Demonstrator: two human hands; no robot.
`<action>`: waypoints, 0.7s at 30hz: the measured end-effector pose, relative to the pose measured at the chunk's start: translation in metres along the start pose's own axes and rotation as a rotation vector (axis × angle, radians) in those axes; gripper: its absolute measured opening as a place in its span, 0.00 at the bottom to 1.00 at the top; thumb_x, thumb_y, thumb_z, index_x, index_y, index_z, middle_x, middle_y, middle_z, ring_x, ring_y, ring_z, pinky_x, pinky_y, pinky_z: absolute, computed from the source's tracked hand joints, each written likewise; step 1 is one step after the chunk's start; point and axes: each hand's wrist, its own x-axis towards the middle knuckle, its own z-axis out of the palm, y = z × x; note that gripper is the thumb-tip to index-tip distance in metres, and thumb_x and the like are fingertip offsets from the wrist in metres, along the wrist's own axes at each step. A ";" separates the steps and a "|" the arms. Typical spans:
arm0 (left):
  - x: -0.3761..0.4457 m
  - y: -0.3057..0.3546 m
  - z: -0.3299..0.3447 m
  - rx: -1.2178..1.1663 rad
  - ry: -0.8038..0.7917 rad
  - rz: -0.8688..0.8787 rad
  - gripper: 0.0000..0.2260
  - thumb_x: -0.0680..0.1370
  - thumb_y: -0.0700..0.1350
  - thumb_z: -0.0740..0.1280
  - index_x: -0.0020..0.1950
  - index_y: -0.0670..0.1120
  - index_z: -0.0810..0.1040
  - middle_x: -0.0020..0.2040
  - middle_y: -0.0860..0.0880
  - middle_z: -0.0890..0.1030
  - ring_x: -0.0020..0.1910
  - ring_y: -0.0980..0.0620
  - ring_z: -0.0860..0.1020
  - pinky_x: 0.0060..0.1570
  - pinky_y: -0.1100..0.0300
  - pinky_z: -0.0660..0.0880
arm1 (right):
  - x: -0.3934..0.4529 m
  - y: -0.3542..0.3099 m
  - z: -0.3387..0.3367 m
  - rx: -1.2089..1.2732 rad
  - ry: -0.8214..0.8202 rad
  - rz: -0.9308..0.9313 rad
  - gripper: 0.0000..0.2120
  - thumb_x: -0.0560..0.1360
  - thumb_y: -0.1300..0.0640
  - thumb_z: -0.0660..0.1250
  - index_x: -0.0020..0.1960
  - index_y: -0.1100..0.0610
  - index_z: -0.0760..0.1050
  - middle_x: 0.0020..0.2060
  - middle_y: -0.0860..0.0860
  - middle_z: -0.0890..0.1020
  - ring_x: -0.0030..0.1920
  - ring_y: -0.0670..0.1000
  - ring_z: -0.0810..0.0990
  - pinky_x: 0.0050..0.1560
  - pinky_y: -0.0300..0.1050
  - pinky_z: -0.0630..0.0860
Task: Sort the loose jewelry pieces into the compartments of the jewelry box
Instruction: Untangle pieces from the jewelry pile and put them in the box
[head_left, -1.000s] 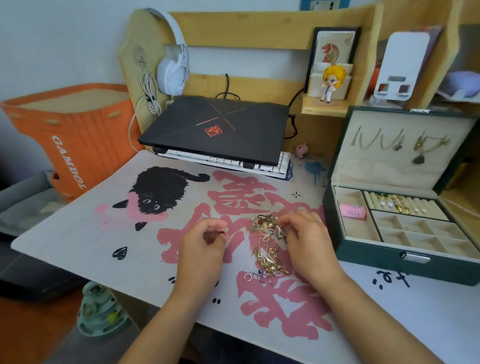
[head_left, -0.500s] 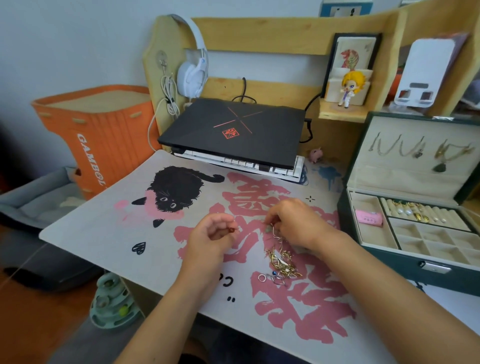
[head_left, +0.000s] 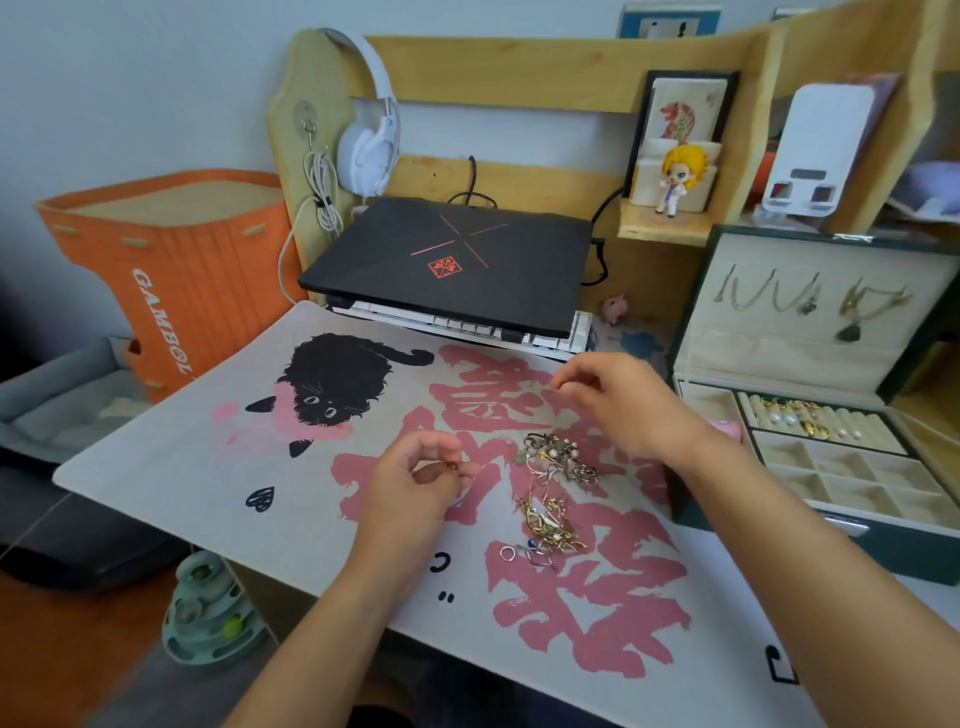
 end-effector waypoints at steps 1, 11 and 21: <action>0.000 0.000 0.001 0.021 -0.005 0.002 0.09 0.79 0.28 0.65 0.52 0.40 0.80 0.49 0.39 0.84 0.43 0.55 0.86 0.45 0.60 0.82 | -0.007 -0.001 -0.007 0.051 0.018 0.018 0.07 0.82 0.56 0.64 0.54 0.49 0.81 0.47 0.43 0.82 0.47 0.43 0.80 0.45 0.35 0.75; -0.016 0.012 0.011 0.203 -0.008 0.083 0.04 0.78 0.37 0.73 0.44 0.44 0.84 0.42 0.51 0.85 0.38 0.52 0.82 0.36 0.70 0.78 | -0.095 0.045 -0.062 0.443 0.197 0.243 0.08 0.75 0.70 0.68 0.43 0.57 0.79 0.35 0.52 0.82 0.35 0.47 0.78 0.39 0.40 0.76; -0.048 0.052 0.071 0.071 -0.310 0.044 0.06 0.76 0.39 0.74 0.45 0.50 0.87 0.45 0.49 0.89 0.48 0.49 0.87 0.56 0.49 0.80 | -0.141 0.067 -0.090 0.940 0.277 0.362 0.09 0.82 0.68 0.60 0.52 0.64 0.79 0.45 0.60 0.85 0.42 0.55 0.82 0.47 0.48 0.81</action>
